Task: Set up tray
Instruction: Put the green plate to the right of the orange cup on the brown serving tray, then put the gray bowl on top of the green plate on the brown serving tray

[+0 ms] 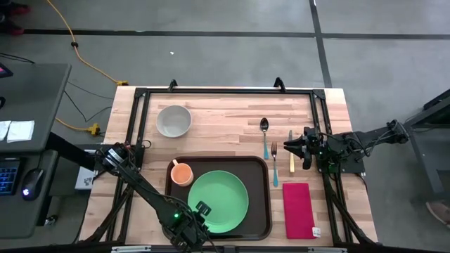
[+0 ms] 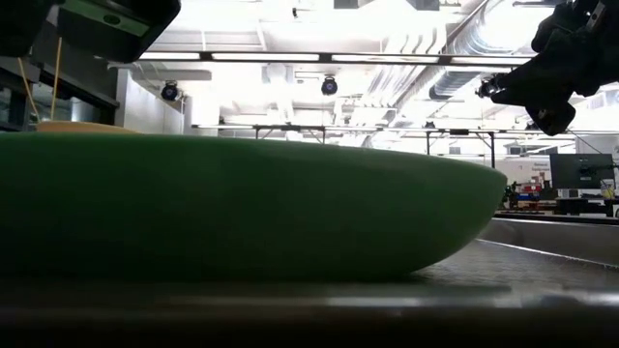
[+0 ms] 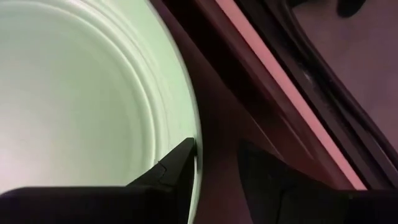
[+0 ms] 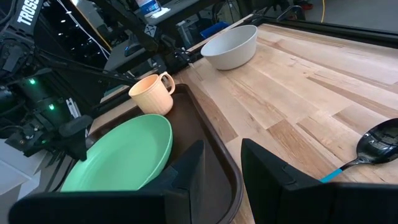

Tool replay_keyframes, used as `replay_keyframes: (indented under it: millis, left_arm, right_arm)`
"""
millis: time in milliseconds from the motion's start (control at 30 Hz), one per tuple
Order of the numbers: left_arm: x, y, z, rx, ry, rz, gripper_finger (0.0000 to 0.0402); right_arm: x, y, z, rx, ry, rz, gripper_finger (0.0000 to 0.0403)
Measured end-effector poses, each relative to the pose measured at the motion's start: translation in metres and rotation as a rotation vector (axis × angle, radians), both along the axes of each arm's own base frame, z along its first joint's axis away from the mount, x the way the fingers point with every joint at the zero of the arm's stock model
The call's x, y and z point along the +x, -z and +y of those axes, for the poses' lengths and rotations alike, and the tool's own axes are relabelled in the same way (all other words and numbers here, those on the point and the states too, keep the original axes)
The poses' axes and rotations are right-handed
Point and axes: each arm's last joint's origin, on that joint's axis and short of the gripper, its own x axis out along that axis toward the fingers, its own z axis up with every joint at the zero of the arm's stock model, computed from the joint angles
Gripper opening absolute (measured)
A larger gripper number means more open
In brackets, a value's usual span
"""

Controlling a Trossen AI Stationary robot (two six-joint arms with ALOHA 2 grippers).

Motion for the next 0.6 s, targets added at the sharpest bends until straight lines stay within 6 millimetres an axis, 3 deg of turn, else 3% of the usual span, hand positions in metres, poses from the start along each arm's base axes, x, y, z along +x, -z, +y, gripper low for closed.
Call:
replay_keyframes:
  millis: [467, 600]
  left_arm:
    - [0.0003, -0.0004, 0.0005, 0.009, -0.005, -0.009, 0.015]
    - [0.0028, -0.0097, -0.0019, 0.001, -0.005, -0.019, 0.015]
  right_arm:
    - [0.0, 0.0, 0.0, 0.04, 0.01, -0.005, 0.0083]
    - [0.0, 0.0, 0.0, 0.04, 0.01, -0.006, 0.0083]
